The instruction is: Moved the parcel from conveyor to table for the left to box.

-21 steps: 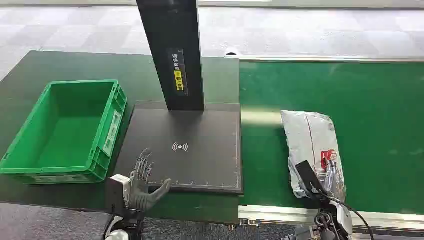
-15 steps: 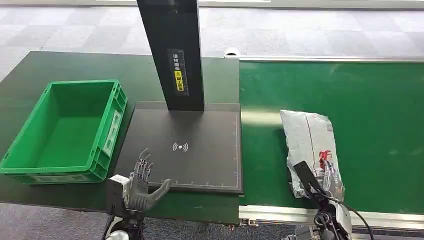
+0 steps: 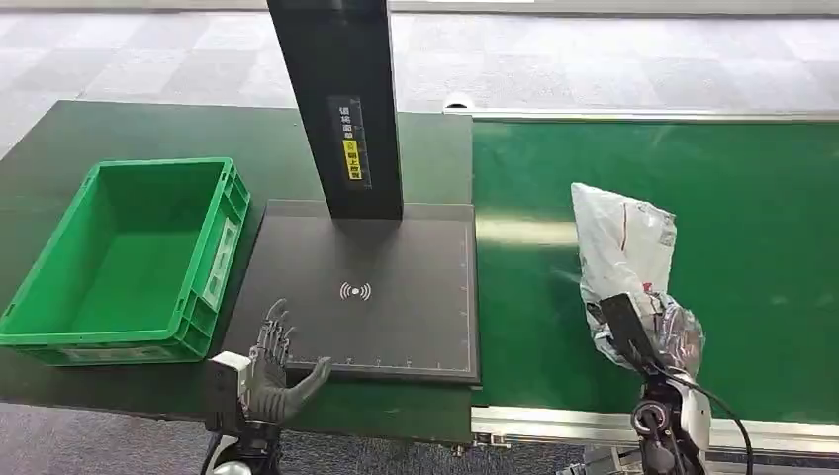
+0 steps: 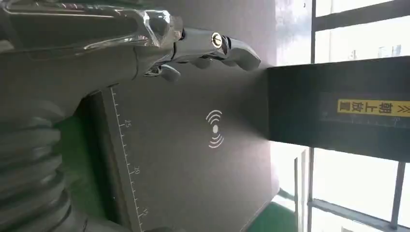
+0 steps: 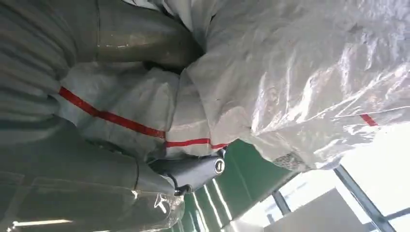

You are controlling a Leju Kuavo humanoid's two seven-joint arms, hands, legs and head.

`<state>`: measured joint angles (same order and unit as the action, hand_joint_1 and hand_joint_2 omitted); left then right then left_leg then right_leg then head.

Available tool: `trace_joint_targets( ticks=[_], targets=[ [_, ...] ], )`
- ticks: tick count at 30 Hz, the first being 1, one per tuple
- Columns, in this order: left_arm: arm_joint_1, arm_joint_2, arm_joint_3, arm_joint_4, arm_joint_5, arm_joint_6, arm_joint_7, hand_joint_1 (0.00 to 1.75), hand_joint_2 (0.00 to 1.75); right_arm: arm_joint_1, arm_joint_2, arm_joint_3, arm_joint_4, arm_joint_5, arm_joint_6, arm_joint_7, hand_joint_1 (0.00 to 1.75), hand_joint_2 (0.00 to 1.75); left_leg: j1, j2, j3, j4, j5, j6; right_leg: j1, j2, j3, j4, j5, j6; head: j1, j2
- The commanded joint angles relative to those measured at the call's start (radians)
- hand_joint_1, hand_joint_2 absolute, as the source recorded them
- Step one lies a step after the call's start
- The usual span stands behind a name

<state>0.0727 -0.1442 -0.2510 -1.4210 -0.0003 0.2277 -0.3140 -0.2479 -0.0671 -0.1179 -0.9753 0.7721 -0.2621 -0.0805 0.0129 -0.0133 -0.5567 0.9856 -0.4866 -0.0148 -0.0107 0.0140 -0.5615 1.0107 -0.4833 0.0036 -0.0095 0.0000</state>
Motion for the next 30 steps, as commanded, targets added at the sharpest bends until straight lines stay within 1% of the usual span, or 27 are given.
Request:
trace_joint_targets(
  ticks=[1, 3, 4, 5, 7, 9, 10, 11, 14, 15, 16, 17, 18, 19, 20, 21, 22, 24, 25, 26, 28, 30],
  targets=[
    [-0.038, 0.007, 0.005, -0.044, -0.004, -0.008, -0.075, 0.00, 1.75, 0.005, 0.021, 0.077, -0.385, -0.040, -0.081, -0.100, 1.75, 1.75, 0.000, 0.002, -0.001, 0.000, 0.001, 0.001, 0.000, 0.000, -0.001, 0.000, 0.001, 0.000, 0.000, 0.000],
    [-0.051, 0.002, 0.030, -0.109, -0.026, -0.006, -0.029, 0.00, 1.75, -0.009, -0.001, 0.149, -0.574, -0.029, -0.042, -0.042, 1.75, 1.75, -0.001, 0.004, -0.003, 0.002, 0.000, 0.000, -0.001, 0.001, -0.004, 0.002, 0.001, 0.000, 0.000, 0.000],
    [-0.050, 0.001, 0.046, -0.130, -0.034, -0.007, -0.025, 0.00, 1.75, -0.009, -0.005, 0.174, -0.621, -0.025, -0.029, -0.028, 1.75, 1.75, -0.002, 0.005, -0.008, 0.004, 0.000, 0.000, -0.002, 0.003, -0.009, 0.006, 0.000, 0.000, 0.000, 0.000],
    [-0.049, -0.001, 0.070, -0.154, -0.046, -0.009, -0.031, 0.00, 1.75, -0.007, -0.011, 0.208, -0.665, -0.027, -0.005, -0.013, 1.75, 1.75, -0.002, 0.006, -0.008, 0.005, 0.000, 0.000, -0.002, 0.003, -0.009, 0.006, 0.001, -0.001, 0.000, 0.000],
    [-0.056, -0.001, 0.090, -0.168, -0.056, -0.018, -0.030, 0.00, 1.75, -0.007, -0.014, 0.237, -0.682, -0.030, 0.009, -0.004, 1.75, 1.75, -0.001, 0.004, -0.004, 0.002, 0.000, 0.000, -0.001, 0.002, -0.006, 0.003, 0.001, -0.001, 0.000, 0.000],
    [-0.055, -0.004, 0.095, -0.164, -0.059, -0.023, -0.030, 0.00, 1.75, -0.002, -0.016, 0.238, -0.666, -0.032, 0.000, -0.005, 1.75, 1.75, -0.001, 0.002, -0.002, 0.001, 0.000, 0.000, -0.001, 0.001, -0.004, 0.001, 0.001, 0.000, 0.000, 0.000],
    [-0.057, -0.006, 0.100, -0.166, -0.071, -0.020, -0.049, 0.00, 1.75, -0.007, -0.022, 0.256, -0.659, -0.074, 0.034, -0.036, 1.75, 1.75, 0.000, 0.003, -0.002, 0.001, 0.000, 0.000, 0.000, 0.001, -0.003, 0.001, 0.001, -0.001, 0.000, 0.000],
    [-0.065, -0.007, 0.109, -0.169, -0.073, -0.018, -0.053, 0.00, 1.75, -0.018, -0.017, 0.268, -0.647, -0.104, 0.072, -0.043, 1.75, 1.75, -0.001, 0.002, -0.001, 0.000, 0.001, 0.001, 0.000, 0.000, -0.002, 0.001, 0.001, 0.000, 0.000, 0.000],
    [-0.114, -0.005, 0.147, -0.180, -0.091, -0.005, -0.053, 0.00, 1.75, -0.115, 0.040, 0.370, -0.500, -0.133, 0.220, -0.031, 1.75, 1.75, 0.000, 0.003, -0.002, 0.000, 0.001, 0.001, 0.000, 0.001, -0.002, 0.000, 0.001, 0.000, 0.000, 0.000],
    [-0.123, -0.001, 0.157, -0.181, -0.095, 0.001, -0.051, 0.00, 1.75, -0.139, 0.065, 0.400, -0.455, -0.145, 0.236, -0.038, 1.75, 1.75, 0.000, 0.007, -0.002, 0.001, 0.000, 0.001, 0.000, 0.005, -0.004, 0.001, 0.002, 0.000, 0.001, 0.000],
    [-0.128, -0.001, 0.171, -0.184, -0.097, 0.012, -0.049, 0.00, 1.75, -0.159, 0.086, 0.440, -0.409, -0.175, 0.278, -0.050, 1.75, 1.75, 0.000, 0.008, -0.002, 0.001, 0.000, 0.001, 0.000, 0.006, -0.003, 0.001, 0.003, 0.000, 0.000, 0.000],
    [-0.132, -0.001, 0.182, -0.189, -0.097, 0.018, -0.048, 0.00, 1.75, -0.170, 0.105, 0.472, -0.377, -0.177, 0.286, -0.052, 1.75, 1.75, 0.000, 0.009, -0.001, 0.000, 0.001, 0.000, 0.000, 0.007, -0.003, 0.001, 0.002, -0.001, 0.000, 0.000],
    [-0.132, -0.002, 0.202, -0.202, -0.098, 0.031, -0.046, 0.00, 1.75, -0.186, 0.136, 0.527, -0.319, -0.202, 0.310, -0.066, 1.75, 1.75, 0.000, 0.014, 0.000, -0.001, 0.001, 0.000, 0.000, 0.011, -0.004, 0.000, 0.004, -0.001, 0.000, 0.000],
    [-0.130, -0.003, 0.215, -0.211, -0.099, 0.037, -0.045, 0.00, 1.75, -0.192, 0.158, 0.568, -0.283, -0.242, 0.351, -0.075, 1.75, 1.75, 0.000, 0.009, -0.001, -0.001, 0.001, 0.000, 0.001, 0.007, -0.002, 0.000, 0.002, -0.001, 0.000, 0.000],
    [-0.127, -0.005, 0.229, -0.220, -0.103, 0.042, -0.043, 0.00, 1.75, -0.191, 0.173, 0.611, -0.257, -0.264, 0.343, -0.074, 1.75, 1.75, 0.000, 0.008, -0.001, -0.001, 0.001, 0.000, 0.001, 0.005, -0.002, 0.000, 0.003, -0.001, 0.000, 0.000],
    [-0.121, -0.005, 0.239, -0.233, -0.104, 0.044, -0.043, 0.00, 1.75, -0.189, 0.190, 0.656, -0.227, -0.289, 0.368, -0.075, 1.75, 1.75, 0.001, 0.015, 0.002, -0.003, 0.001, -0.001, 0.002, 0.012, -0.002, -0.001, 0.005, -0.002, 0.000, 0.000],
    [-0.116, -0.007, 0.251, -0.246, -0.107, 0.052, -0.043, 0.00, 1.75, -0.186, 0.203, 0.689, -0.199, -0.305, 0.379, -0.075, 1.75, 1.75, 0.001, 0.011, 0.003, -0.002, 0.000, 0.000, 0.001, 0.010, -0.001, 0.000, 0.003, -0.002, 0.000, 0.000],
    [-0.106, -0.011, 0.281, -0.278, -0.112, 0.067, -0.041, 0.00, 1.75, -0.187, 0.227, 0.764, -0.121, -0.332, 0.396, -0.066, 1.75, 1.75, 0.002, 0.011, 0.003, -0.002, 0.000, -0.001, 0.003, 0.009, 0.000, -0.001, 0.003, -0.002, 0.000, 0.000],
    [-0.102, -0.012, 0.291, -0.290, -0.117, 0.068, -0.036, 0.00, 1.75, -0.194, 0.232, 0.793, -0.083, -0.344, 0.384, -0.067, 1.75, 1.75, 0.003, 0.012, 0.004, -0.003, 0.001, -0.001, 0.003, 0.009, 0.000, -0.002, 0.003, -0.002, 0.000, 0.000],
    [-0.100, -0.012, 0.297, -0.294, -0.119, 0.064, -0.032, 0.00, 1.75, -0.195, 0.234, 0.804, -0.069, -0.351, 0.371, -0.072, 1.75, 1.75, 0.002, 0.008, 0.003, -0.002, 0.000, 0.000, 0.003, 0.006, 0.000, -0.001, 0.002, -0.002, 0.000, 0.000],
    [-0.099, -0.014, 0.299, -0.295, -0.121, 0.062, -0.030, 0.00, 1.75, -0.202, 0.224, 0.812, -0.068, -0.361, 0.365, -0.076, 1.75, 1.75, 0.003, 0.009, 0.003, -0.002, 0.000, 0.000, 0.004, 0.007, 0.000, -0.001, 0.002, -0.002, 0.000, 0.000],
    [-0.101, -0.016, 0.298, -0.290, -0.122, 0.063, -0.031, 0.00, 1.75, -0.206, 0.216, 0.812, -0.079, -0.370, 0.366, -0.074, 1.75, 1.75, 0.003, 0.006, 0.000, -0.001, 0.001, 0.001, 0.003, 0.004, -0.001, 0.000, 0.001, -0.001, 0.000, 0.000]
  ],
)
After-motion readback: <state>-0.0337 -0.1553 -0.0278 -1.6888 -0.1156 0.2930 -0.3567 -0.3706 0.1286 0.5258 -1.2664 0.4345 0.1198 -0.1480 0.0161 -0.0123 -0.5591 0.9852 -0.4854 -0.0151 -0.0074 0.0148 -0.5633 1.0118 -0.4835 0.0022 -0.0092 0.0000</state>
